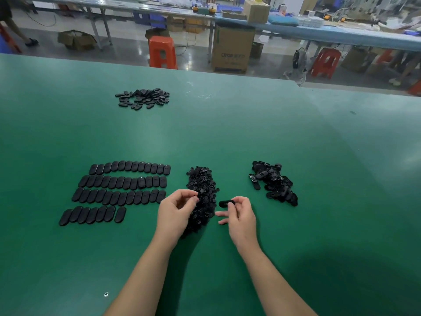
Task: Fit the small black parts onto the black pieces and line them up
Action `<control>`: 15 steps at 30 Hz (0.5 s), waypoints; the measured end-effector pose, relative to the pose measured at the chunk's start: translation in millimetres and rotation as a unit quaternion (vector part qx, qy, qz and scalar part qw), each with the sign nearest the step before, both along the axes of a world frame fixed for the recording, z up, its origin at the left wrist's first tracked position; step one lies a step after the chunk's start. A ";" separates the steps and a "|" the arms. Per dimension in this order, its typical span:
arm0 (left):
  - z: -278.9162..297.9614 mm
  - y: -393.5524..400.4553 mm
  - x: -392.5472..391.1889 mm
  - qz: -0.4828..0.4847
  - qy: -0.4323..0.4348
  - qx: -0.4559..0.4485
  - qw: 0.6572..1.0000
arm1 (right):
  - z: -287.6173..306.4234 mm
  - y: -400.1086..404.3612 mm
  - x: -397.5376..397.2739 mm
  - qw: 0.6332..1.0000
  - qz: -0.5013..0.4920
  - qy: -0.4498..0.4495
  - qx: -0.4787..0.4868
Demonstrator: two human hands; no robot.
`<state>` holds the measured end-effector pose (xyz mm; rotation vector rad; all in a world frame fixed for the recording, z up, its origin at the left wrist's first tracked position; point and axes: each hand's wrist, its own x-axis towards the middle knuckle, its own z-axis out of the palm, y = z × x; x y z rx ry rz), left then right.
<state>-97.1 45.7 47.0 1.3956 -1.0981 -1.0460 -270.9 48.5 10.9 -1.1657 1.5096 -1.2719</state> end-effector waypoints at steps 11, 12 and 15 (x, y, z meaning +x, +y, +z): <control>-0.1 -6.6 -55.1 -0.031 -0.047 0.059 0.997 | -5.9 -2.4 -2.2 1.000 0.005 -0.003 0.025; 1.4 -6.9 -57.5 -0.036 -0.039 0.060 0.997 | -7.5 -2.7 -3.4 0.999 0.001 0.029 0.022; 5.7 -8.4 -62.9 -0.048 -0.027 0.056 0.997 | -8.3 -2.7 -4.0 0.996 0.015 0.084 0.000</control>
